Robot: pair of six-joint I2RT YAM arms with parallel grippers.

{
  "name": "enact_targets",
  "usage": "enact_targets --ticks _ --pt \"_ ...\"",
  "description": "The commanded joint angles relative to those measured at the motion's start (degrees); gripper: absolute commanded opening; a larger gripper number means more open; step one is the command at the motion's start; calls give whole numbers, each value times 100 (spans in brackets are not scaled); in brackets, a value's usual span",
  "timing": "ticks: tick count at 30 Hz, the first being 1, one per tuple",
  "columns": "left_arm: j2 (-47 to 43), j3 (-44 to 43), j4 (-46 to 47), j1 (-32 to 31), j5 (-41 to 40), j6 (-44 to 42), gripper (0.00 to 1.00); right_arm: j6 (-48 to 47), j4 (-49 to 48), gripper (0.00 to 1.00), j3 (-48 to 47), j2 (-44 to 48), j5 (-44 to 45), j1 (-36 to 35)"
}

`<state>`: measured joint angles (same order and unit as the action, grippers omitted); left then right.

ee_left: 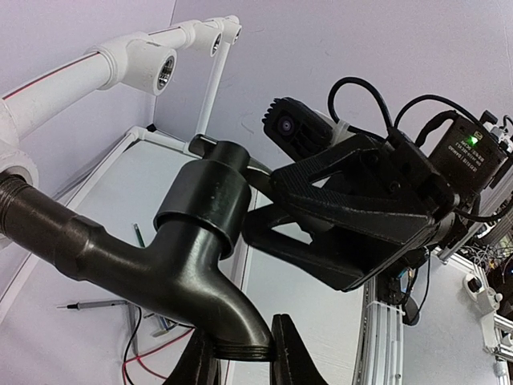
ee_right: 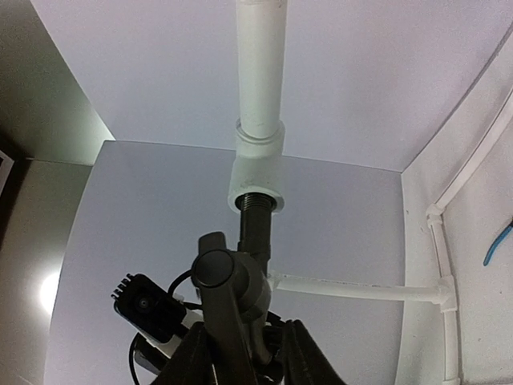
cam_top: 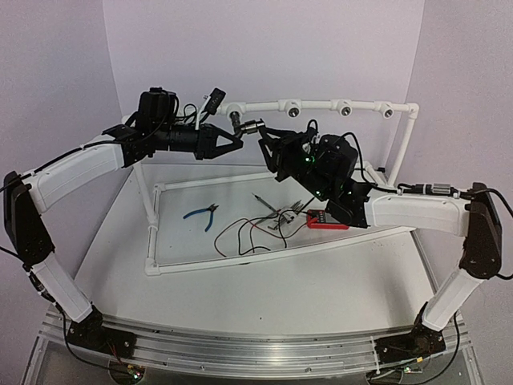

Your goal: Install the water faucets

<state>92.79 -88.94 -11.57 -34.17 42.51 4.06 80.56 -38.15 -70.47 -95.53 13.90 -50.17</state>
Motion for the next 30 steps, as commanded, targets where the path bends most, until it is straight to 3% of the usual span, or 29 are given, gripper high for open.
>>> enact_targets --ticks 1,6,9,12,14,17,22,25,30 --pt "-92 -441 377 -19 -61 -349 0 -975 874 39 44 55 120 70" --pt "-67 -495 279 -19 -102 -397 0 -2157 955 51 -12 492 -67 72" --pt "-48 -543 208 -19 -157 -398 0 -3335 1326 58 30 959 -311 68" --pt "-29 -593 137 -20 -198 -554 0 -4742 2773 68 -350 1408 -289 64" --pt "-25 -613 99 -19 -215 -564 0 -5871 3832 70 -843 1579 -2 40" --pt "-22 -640 43 -19 -244 -573 0 -8072 4543 71 -1410 1603 374 -95" --pt "9 -725 -61 -19 -280 -634 0 -11926 5526 78 -2528 821 333 -352" --pt "34 -789 -153 -19 -307 -685 0 -12977 6204 80 -3496 172 271 -341" --pt "13 -808 -209 -19 -357 -768 0 -13874 7311 79 -5035 -831 315 -342"
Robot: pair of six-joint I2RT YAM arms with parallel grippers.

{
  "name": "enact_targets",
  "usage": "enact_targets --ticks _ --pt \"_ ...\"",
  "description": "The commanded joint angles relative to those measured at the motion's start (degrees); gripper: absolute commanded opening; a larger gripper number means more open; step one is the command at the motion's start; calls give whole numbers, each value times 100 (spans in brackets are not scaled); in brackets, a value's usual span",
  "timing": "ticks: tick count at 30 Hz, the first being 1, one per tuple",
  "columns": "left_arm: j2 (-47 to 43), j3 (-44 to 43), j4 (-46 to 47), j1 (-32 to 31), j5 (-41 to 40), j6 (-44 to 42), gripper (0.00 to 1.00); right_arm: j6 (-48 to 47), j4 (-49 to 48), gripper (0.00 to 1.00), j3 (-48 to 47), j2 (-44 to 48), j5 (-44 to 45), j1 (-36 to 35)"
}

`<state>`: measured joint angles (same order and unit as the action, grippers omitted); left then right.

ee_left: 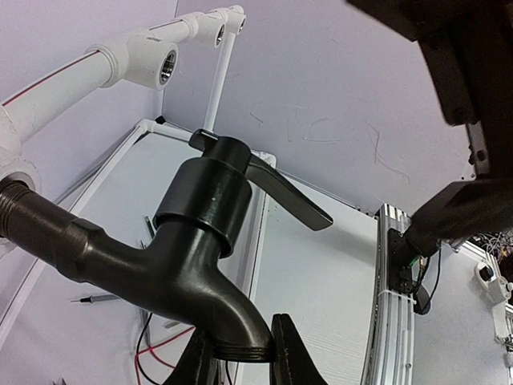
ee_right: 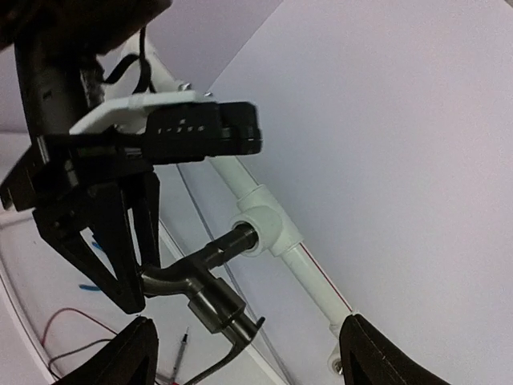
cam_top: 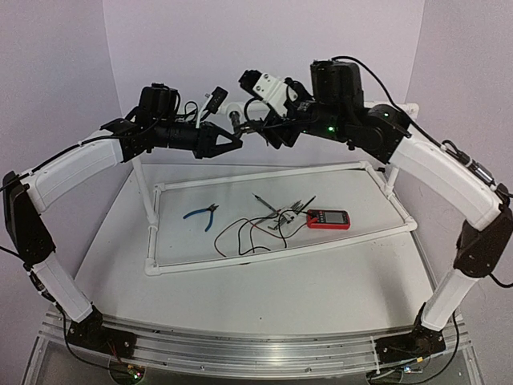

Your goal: Install the water faucets

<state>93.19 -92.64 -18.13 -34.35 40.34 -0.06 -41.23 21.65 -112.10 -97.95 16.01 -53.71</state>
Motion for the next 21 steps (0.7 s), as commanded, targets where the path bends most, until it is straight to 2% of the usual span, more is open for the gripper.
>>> enact_targets --ticks 1,8,14,21 --pt "-25 -439 448 -2 -140 -366 0 -1818 1360 79 -910 -643 116 11" --pt "-2 -492 420 -2 -86 -401 0 -2475 1356 76 -1102 -936 325 12" --pt "-16 -505 380 -2 -28 -409 0 -2933 950 66 -1446 -1344 846 19" --pt "-2 -590 386 -2 31 -432 0 -3050 810 54 -1706 -1700 865 73"
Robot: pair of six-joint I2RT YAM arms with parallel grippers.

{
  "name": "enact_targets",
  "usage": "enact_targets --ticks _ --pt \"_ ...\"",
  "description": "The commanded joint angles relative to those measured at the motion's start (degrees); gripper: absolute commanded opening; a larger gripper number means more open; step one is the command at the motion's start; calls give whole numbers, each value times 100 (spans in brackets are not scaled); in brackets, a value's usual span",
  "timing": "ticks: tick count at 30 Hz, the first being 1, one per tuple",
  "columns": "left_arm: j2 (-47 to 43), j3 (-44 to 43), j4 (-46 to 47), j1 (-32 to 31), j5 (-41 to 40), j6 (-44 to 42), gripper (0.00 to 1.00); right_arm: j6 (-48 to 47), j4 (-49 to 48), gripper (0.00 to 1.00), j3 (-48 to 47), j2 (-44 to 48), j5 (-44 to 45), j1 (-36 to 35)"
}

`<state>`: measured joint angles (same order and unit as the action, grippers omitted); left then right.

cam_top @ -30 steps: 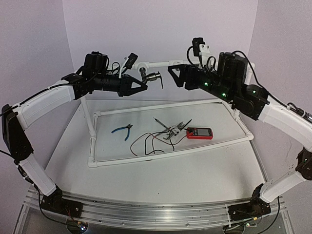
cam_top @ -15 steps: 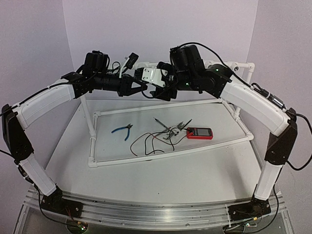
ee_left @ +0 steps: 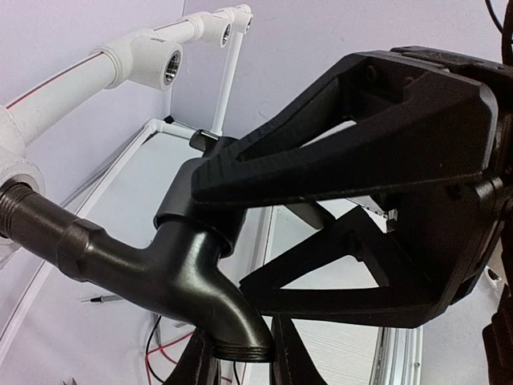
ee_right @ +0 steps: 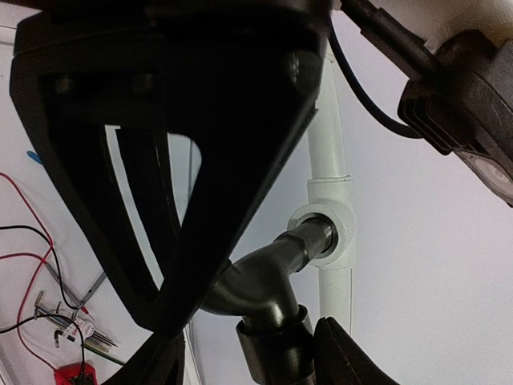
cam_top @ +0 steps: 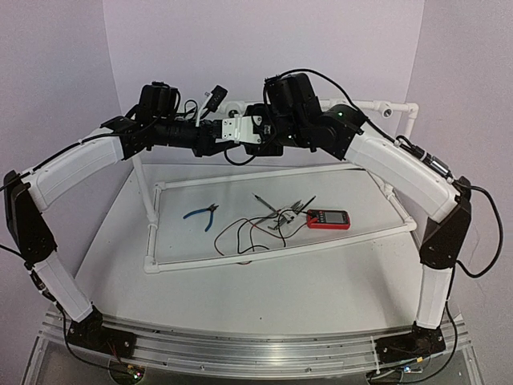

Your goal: Install the water faucets

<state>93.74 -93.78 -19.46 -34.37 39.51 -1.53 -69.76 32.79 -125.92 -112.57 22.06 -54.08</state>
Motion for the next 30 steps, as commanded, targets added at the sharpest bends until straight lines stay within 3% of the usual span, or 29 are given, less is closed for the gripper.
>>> enact_targets --ticks 1,9,16,19,22,25,27,30 --pt "-58 -479 509 0 129 -288 0 -163 -322 52 -404 -290 295 118" --pt "-96 -473 549 0 455 -252 0 261 -617 21 -248 -372 650 183" --pt "-144 -451 554 57 733 -211 0 882 -998 7 378 -93 658 197" --pt "-203 -437 593 111 745 -210 8 1172 -1052 4 613 8 638 197" --pt "-248 -405 638 132 760 -226 1 1218 -1094 7 907 109 618 197" --pt "-203 -426 665 135 804 -187 0 1088 -1121 24 959 121 680 199" --pt "-175 -440 680 133 784 -149 0 1065 -1141 28 864 139 755 201" --pt "-160 -494 610 132 589 -164 0 1830 -1145 34 647 363 515 206"
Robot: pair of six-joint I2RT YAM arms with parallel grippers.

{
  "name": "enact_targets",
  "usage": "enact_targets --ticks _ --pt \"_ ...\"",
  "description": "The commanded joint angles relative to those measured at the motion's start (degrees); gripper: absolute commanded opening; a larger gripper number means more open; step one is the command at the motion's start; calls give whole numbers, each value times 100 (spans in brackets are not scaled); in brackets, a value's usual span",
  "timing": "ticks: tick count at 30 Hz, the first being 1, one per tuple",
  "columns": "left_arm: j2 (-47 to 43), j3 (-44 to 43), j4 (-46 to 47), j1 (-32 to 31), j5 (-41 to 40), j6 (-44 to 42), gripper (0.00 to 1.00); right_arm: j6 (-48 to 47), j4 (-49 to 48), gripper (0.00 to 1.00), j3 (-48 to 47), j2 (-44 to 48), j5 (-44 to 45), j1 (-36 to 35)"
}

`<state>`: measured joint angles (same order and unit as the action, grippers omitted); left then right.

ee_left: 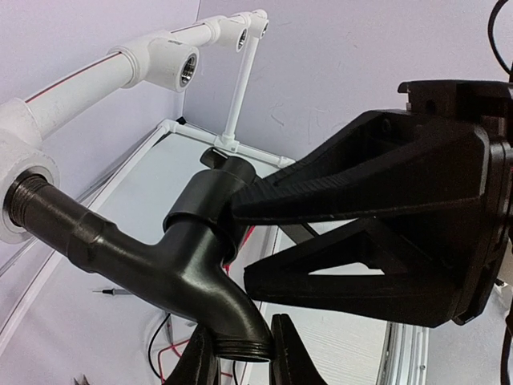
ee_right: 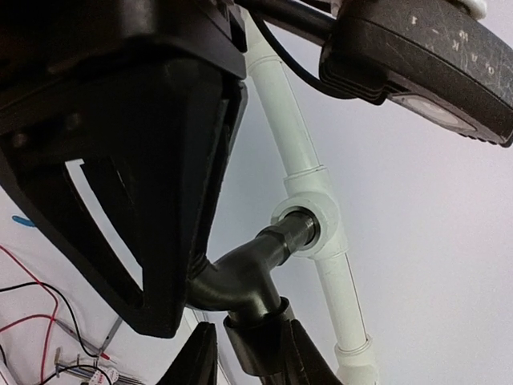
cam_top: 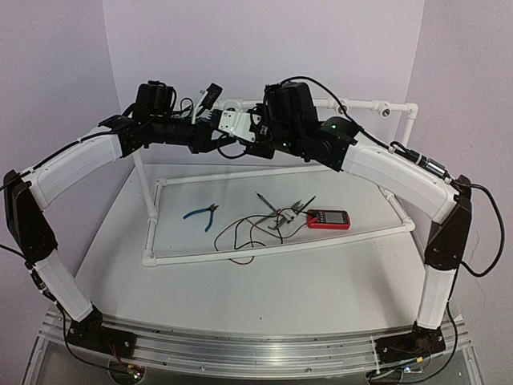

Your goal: Install the water faucets

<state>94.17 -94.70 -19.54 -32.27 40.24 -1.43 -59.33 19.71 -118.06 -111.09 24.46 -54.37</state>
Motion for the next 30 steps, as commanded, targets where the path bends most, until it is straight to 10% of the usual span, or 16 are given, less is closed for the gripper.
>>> enact_targets --ticks 1,11,30 --pt "-192 -445 539 -77 382 -242 0 1327 176 38 -169 369 17 242" --pt "-40 -1111 -766 -86 -445 -1393 0 6806 291 89 1120 1475 -2485 1014" --pt "116 -1473 -1104 -86 -482 -1459 0 10379 -3254 80 1681 387 -4846 1451"
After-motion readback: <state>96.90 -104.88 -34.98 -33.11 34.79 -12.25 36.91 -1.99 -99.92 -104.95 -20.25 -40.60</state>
